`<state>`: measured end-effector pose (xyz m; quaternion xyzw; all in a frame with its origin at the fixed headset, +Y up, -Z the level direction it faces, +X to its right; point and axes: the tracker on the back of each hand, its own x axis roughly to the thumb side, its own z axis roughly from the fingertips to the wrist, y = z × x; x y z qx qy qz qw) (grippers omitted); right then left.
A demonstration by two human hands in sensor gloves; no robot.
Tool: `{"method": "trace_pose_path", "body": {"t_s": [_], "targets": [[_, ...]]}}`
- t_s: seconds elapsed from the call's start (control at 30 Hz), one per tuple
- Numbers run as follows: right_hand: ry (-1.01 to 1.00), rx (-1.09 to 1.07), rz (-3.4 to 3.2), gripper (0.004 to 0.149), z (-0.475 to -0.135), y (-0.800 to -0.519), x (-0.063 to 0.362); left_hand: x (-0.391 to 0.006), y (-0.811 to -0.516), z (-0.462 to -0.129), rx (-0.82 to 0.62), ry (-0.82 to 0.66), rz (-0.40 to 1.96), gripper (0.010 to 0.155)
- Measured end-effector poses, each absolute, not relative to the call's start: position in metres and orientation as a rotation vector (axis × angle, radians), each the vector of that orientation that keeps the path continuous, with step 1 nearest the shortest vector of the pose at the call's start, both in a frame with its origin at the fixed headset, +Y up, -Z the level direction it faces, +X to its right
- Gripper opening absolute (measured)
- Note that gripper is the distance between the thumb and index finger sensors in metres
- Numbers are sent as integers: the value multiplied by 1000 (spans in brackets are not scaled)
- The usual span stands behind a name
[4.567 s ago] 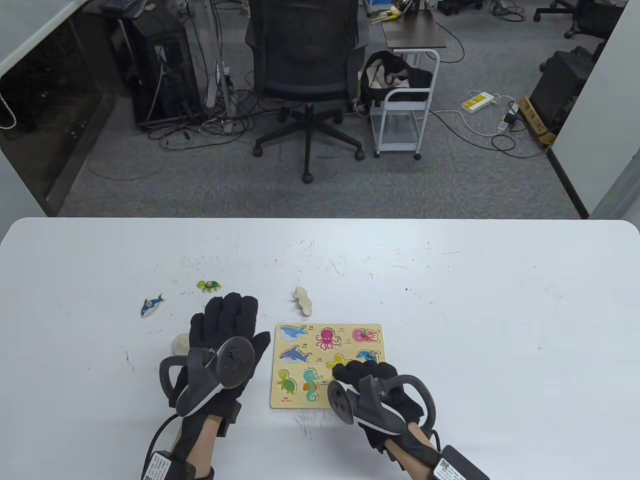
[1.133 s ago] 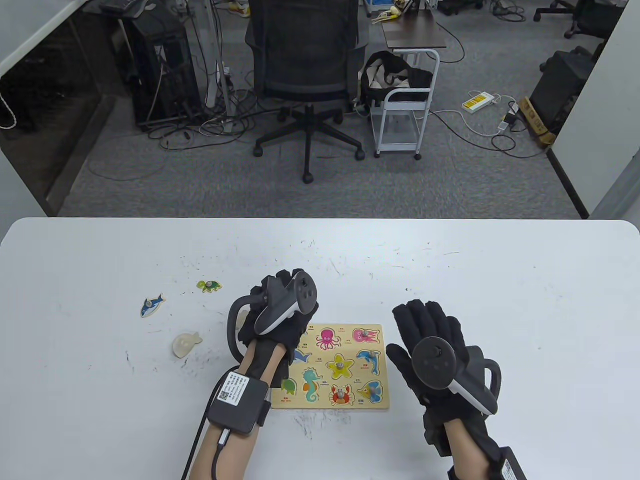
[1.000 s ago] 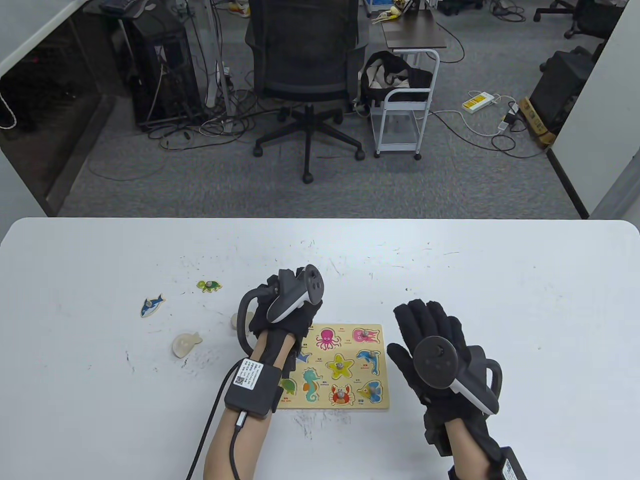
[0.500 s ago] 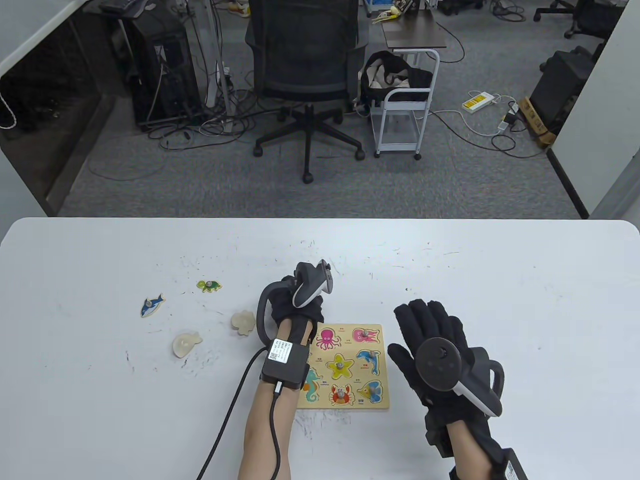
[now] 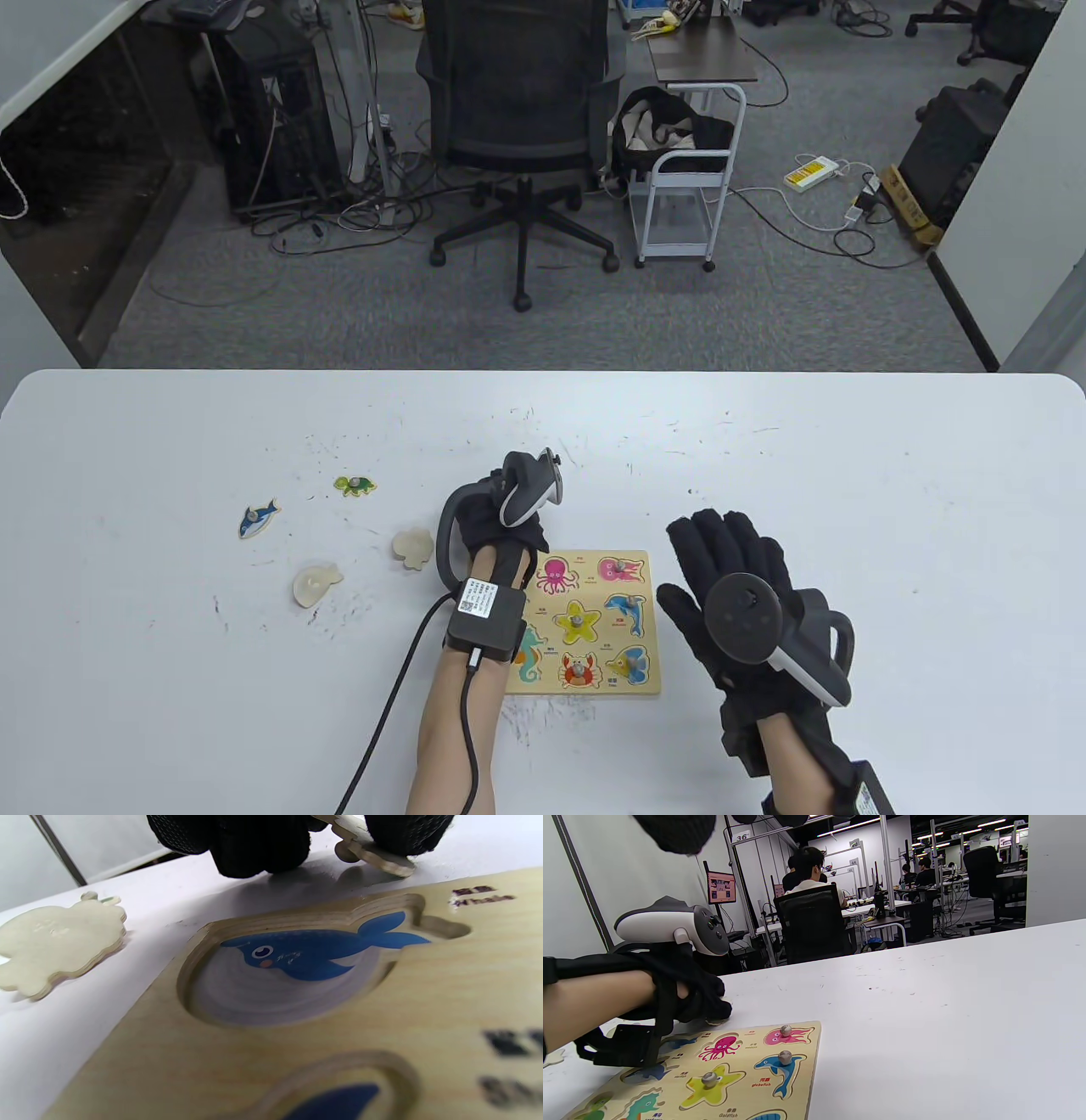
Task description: Fit puzzle pieces into frame
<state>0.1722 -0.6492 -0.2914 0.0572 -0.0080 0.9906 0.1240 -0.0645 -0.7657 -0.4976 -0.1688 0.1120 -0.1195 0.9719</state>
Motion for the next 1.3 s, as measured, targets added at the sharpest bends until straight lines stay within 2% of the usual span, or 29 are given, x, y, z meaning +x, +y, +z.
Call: {"method": "trace_pose_path", "body": {"t_s": [0.2,0.3,0.43,0.57,0.73,0.9,1.13,1.3], "targets": [[-26,180,2877,70,-291,-649,172,-63,-762,-496,-239,192,-250,72],[-19,186,2867,70,-292,-649,173,-65,-757,-494,-203,164,-220,65],[-29,195,2864,70,-290,-647,173,-68,-735,-481,-121,129,-138,55],[-43,203,2864,70,-289,-646,171,-73,-708,-467,-82,78,-29,50],[-48,232,2829,70,-287,-643,173,-83,-677,-439,-53,6,135,49],[-81,262,2808,70,-284,-641,170,-90,-652,-395,4,-89,279,48],[-62,355,2706,72,-273,-637,157,-95,-639,-345,108,-196,470,48],[-98,413,2624,76,-261,-640,137,-95,-642,-316,167,-245,739,48]]}}
